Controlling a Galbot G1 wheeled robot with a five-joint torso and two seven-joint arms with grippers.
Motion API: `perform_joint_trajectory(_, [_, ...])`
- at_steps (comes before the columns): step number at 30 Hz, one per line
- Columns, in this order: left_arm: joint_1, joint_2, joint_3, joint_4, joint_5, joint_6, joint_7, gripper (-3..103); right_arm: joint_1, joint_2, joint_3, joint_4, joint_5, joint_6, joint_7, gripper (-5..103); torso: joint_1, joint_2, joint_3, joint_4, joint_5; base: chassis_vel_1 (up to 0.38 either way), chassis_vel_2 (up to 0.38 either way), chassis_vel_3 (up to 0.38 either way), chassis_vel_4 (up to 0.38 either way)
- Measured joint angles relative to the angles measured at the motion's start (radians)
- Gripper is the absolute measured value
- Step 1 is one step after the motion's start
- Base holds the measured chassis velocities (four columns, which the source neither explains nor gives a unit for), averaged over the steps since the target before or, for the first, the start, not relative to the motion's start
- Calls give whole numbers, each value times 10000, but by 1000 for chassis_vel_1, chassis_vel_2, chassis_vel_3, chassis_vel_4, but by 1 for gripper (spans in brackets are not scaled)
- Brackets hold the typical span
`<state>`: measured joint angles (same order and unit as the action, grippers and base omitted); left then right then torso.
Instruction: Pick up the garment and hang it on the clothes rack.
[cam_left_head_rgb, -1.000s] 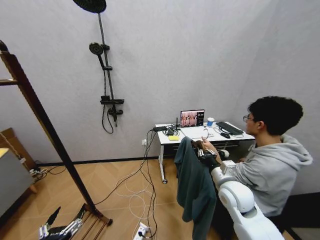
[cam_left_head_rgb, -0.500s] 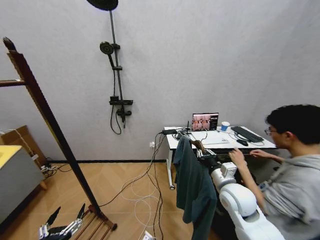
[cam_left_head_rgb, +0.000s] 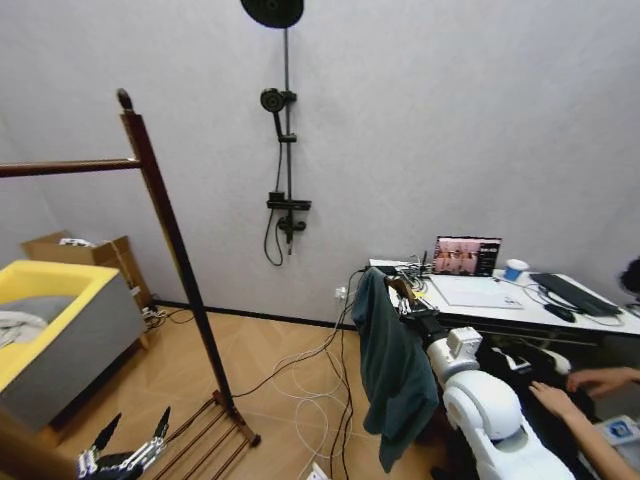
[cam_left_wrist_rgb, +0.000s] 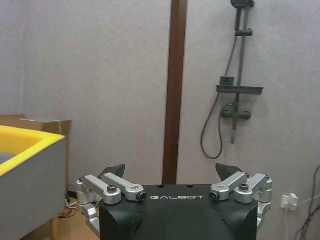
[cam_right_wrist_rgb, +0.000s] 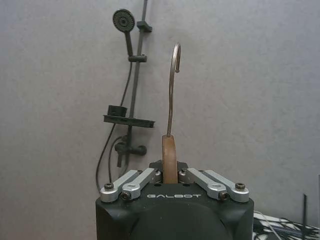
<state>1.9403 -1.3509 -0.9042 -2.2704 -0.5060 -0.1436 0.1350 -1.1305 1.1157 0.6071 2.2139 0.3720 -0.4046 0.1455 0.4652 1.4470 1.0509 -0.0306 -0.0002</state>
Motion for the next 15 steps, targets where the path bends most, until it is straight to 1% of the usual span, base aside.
perform_joint_trajectory(2, [0, 0, -1, 0, 0, 0, 0, 100, -36, 5, -20, 68, 11, 0, -19, 9, -1, 1, -1, 1, -5, 95, 139, 129, 101])
perform_joint_trajectory(3, [0, 0, -1, 0, 0, 1, -1, 100, -87, 4, -52, 165, 31, 0, -42, 9, -1, 0, 0, 1, 4, 127, 179, 129, 93])
perform_joint_trajectory(5, [-1, 0, 0, 0, 0, 0, -1, 100, -152, 4, -120, 344, 93, -19, -87, 9, 3, -1, 0, 0, -1, 112, 146, 156, 101])
perform_joint_trajectory(9, [0, 0, 0, 0, 0, 0, -1, 100, -179, -11, -180, 512, 191, -47, -107, 9, 3, -2, 1, 1, 3, 94, 137, 175, 123])
perform_joint_trajectory(15, [-1, 0, 0, 0, 0, 0, -1, 100, -256, -163, -293, 911, 633, -178, -294, 9, 3, -2, 0, 0, 3, 115, 107, 123, 130])
